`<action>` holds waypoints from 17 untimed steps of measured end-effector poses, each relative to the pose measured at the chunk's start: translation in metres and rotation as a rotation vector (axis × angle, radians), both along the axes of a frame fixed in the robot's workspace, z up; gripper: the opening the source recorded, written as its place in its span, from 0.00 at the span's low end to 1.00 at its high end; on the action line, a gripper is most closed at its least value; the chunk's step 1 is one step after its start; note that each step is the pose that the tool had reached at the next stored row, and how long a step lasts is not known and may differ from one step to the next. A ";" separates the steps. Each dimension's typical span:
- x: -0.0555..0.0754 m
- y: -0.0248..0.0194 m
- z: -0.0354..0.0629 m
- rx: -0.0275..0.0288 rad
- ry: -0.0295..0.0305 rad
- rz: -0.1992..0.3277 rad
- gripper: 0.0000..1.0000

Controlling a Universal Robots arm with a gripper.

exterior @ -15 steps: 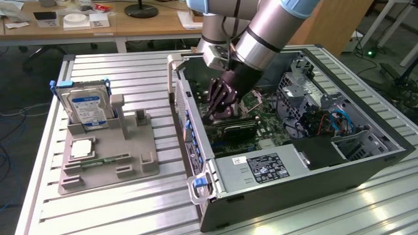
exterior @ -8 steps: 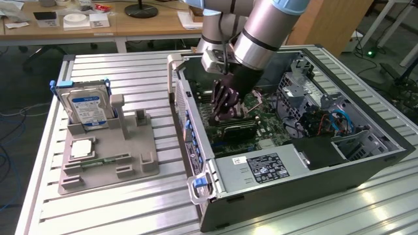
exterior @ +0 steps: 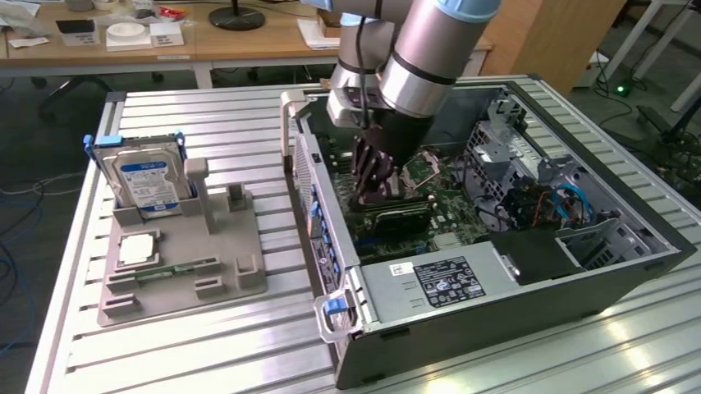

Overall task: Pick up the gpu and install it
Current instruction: 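Press down on the gpu until it lock into place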

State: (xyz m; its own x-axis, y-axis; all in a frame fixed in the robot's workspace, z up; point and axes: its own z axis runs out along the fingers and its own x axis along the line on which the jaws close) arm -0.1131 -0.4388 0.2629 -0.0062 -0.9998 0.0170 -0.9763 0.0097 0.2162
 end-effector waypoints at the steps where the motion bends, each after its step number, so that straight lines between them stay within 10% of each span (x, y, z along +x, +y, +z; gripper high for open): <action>1: -0.001 0.0000 -0.0001 -0.0001 -0.0135 0.001 0.10; 8: -0.006 0.0000 0.0001 -0.0023 -0.0446 0.003 0.10; 17: -0.012 0.0000 0.0032 -0.0107 -0.0625 0.003 0.10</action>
